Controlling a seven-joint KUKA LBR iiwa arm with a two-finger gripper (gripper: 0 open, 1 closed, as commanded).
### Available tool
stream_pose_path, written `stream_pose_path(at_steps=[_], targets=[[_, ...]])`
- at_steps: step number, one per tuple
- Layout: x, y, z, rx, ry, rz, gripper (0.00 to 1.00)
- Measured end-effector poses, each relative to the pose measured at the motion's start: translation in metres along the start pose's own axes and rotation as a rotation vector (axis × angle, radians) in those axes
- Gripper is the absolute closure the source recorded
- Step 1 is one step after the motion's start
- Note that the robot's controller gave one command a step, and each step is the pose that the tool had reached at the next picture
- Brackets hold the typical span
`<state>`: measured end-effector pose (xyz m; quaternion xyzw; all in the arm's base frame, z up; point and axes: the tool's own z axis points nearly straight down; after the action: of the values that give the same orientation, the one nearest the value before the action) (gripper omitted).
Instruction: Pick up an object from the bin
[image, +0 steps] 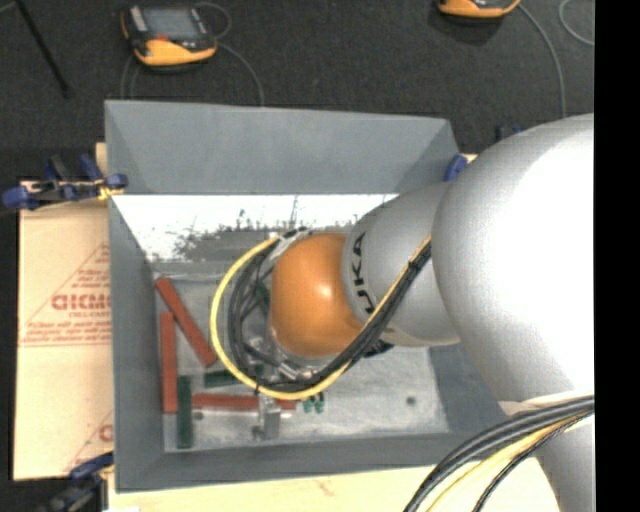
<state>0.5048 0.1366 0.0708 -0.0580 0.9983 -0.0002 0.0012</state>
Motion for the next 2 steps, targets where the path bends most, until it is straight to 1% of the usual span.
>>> stream_pose_path(at_steps=[1, 2], targets=[[-0.0019, 0.0001, -0.0022, -0.002, -0.005, 0.005, 1.0], [-0.0019, 0.0001, -0.0021, -0.002, -0.005, 0.006, 1.0]])
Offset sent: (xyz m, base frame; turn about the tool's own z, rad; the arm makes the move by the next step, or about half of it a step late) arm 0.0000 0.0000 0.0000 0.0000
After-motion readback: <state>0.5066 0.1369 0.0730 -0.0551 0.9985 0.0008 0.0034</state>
